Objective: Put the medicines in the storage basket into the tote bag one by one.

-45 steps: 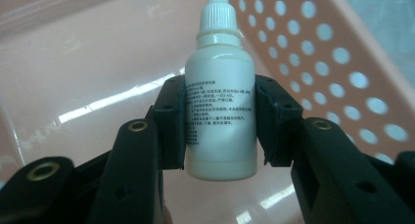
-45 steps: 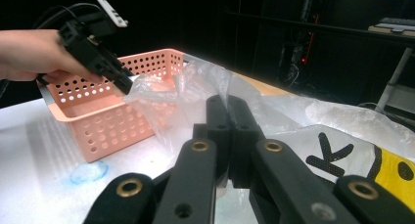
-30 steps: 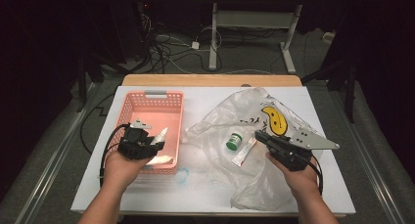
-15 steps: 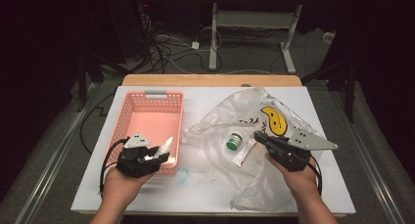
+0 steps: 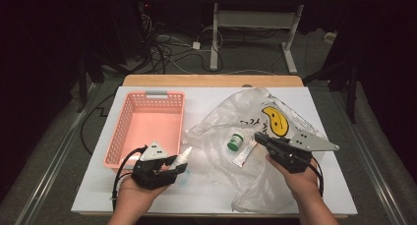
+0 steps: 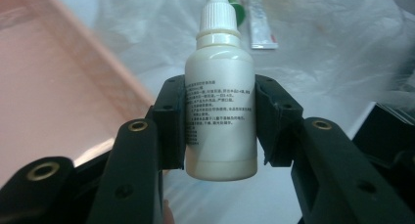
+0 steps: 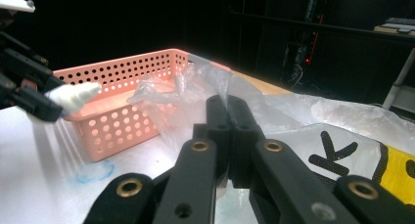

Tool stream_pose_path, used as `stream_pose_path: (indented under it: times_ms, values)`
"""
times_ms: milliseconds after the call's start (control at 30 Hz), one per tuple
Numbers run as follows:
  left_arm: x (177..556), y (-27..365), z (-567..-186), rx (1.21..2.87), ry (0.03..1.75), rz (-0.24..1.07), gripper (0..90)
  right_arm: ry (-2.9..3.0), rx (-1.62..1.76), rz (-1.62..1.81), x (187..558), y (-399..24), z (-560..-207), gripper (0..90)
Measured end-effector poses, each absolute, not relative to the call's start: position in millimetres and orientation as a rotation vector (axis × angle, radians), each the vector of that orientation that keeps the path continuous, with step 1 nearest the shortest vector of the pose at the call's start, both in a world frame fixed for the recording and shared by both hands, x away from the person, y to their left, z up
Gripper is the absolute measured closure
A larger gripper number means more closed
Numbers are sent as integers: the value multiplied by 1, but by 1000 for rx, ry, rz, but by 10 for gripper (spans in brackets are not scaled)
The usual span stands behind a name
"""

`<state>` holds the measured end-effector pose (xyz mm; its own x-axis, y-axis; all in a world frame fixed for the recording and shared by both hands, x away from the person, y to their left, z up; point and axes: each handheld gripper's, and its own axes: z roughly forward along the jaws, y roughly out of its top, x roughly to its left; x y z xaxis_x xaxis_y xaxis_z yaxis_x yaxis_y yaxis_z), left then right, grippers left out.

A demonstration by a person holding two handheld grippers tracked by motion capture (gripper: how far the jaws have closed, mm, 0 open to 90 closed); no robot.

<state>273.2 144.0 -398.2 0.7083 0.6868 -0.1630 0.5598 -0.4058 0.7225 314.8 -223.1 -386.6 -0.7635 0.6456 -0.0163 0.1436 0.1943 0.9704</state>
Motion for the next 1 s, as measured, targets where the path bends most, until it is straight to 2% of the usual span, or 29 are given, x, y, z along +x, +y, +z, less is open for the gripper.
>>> stream_pose_path:
  times_ms: [400, 1000]
  values:
    - [286, 89, -405, 2165, 842, 170, 580, 2043, 732, 1600, 313, -224, -384, 900]
    - [307, 33, -418, 2179, 754, 139, 579, 2036, 734, 1601, 313, -225, -382, 900]
